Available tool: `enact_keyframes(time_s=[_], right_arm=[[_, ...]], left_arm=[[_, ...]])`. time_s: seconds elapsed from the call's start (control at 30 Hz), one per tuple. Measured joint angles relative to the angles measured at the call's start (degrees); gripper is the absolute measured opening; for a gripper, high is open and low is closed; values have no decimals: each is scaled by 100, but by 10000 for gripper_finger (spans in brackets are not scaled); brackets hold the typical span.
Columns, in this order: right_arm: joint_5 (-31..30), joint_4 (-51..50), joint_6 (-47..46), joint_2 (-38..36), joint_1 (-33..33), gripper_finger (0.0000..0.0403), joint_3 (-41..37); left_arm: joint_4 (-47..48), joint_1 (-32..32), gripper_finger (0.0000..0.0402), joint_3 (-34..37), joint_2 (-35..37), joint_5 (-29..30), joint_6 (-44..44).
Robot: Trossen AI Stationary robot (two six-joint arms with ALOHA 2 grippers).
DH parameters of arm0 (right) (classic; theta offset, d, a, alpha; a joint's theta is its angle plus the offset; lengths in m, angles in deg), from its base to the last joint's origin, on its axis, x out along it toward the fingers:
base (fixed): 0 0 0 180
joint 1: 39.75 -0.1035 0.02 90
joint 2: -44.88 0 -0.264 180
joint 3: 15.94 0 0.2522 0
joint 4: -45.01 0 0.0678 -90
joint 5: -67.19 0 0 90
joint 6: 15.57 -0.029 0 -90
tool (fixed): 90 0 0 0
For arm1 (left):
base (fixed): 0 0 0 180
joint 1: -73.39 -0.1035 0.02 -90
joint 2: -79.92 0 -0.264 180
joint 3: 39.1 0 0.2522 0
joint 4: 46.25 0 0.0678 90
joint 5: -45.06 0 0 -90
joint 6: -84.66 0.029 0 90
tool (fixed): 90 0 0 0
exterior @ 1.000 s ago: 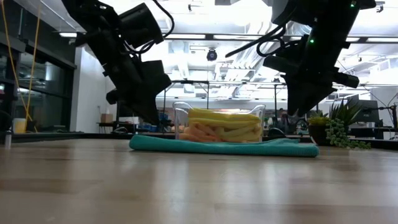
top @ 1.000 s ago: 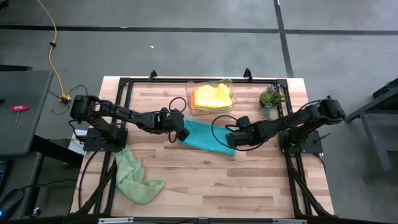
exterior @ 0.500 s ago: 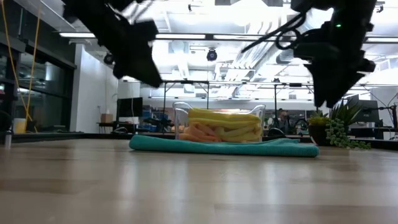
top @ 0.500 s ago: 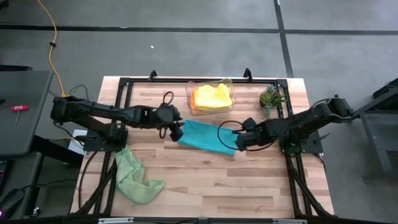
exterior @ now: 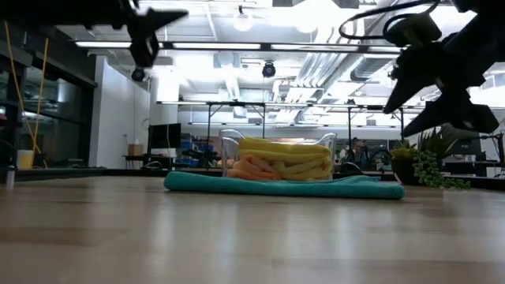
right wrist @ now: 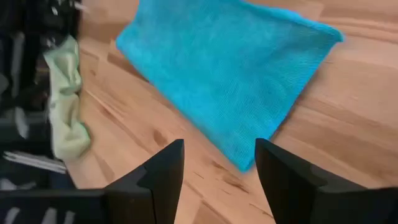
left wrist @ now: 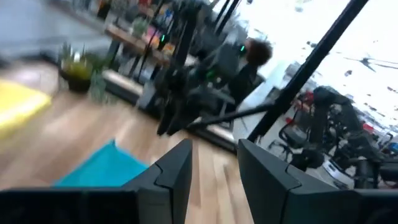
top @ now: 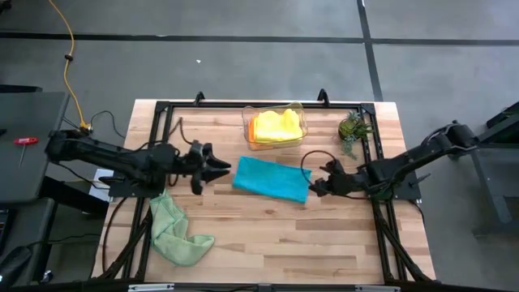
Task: Fold microfiber towels
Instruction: Fold the blue microfiber towel
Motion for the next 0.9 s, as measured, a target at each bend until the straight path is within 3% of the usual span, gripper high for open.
enact_keyframes(time_s=[0.27, 0.5, 0.6, 0.9], right_arm=[[662, -111, -203, 257, 595, 189, -29], [768, -502, 34, 1511, 936, 189, 650], [746, -1048, -125, 2081, 1020, 189, 1039], [900, -1284, -502, 3252, 1034, 188, 1840]], left_arm=[[4, 1, 118, -9, 770, 415, 564], [36, 1, 118, -9, 843, 431, 608], [101, 1, 118, -9, 829, 427, 608], [236, -9, 118, -12, 829, 423, 608]])
